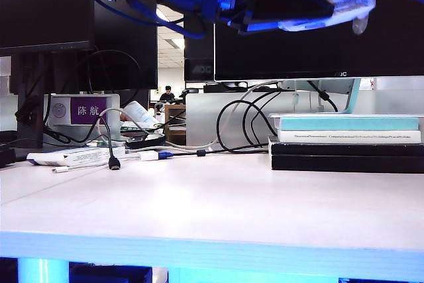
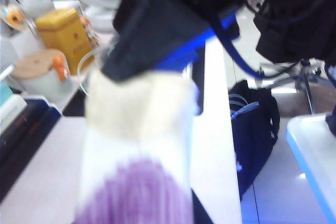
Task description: Pick up a packet of tissues from the table with the left hand, then take a tissue from it with the right hand.
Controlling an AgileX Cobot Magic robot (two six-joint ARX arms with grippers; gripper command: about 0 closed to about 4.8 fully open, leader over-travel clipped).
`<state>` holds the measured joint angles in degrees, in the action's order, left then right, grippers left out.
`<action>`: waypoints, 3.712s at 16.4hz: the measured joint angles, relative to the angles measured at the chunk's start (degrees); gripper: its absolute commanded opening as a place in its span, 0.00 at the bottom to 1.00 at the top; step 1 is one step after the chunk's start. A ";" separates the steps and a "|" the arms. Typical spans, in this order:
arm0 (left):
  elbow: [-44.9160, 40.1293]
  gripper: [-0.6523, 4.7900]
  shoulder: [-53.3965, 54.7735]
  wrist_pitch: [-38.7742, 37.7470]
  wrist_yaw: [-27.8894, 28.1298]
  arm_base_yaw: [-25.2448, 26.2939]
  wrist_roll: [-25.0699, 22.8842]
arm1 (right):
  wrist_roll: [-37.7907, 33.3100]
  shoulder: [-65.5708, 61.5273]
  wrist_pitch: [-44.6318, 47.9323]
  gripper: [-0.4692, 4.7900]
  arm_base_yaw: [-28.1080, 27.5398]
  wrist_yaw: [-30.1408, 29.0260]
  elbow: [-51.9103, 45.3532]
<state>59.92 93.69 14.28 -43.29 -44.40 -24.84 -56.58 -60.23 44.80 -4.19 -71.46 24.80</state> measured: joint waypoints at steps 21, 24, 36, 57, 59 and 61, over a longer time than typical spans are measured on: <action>-0.90 0.32 0.96 4.35 4.79 -0.79 -1.16 | -1.92 0.04 -2.25 0.08 3.93 2.29 0.15; -0.85 0.27 0.96 3.61 4.72 -0.83 -1.25 | 0.48 0.02 -2.34 0.08 2.71 1.68 0.11; -1.03 0.27 1.07 -7.32 19.39 3.82 -3.48 | 10.80 0.04 -2.38 0.08 -8.39 9.97 0.24; -17.99 1.00 2.10 14.23 18.45 17.94 14.45 | 39.82 -18.43 -28.63 0.74 -2.21 38.16 0.15; -17.99 1.00 2.10 14.23 18.88 17.97 16.70 | 38.56 -17.84 -26.53 0.74 -2.21 37.09 0.15; -18.01 1.00 2.10 14.23 18.82 17.97 18.16 | 36.76 -15.43 -23.61 0.73 -2.21 36.94 0.17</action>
<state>41.91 95.79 28.51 -24.47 -26.44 -6.68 -19.81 -75.66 21.19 -6.39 -34.52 24.97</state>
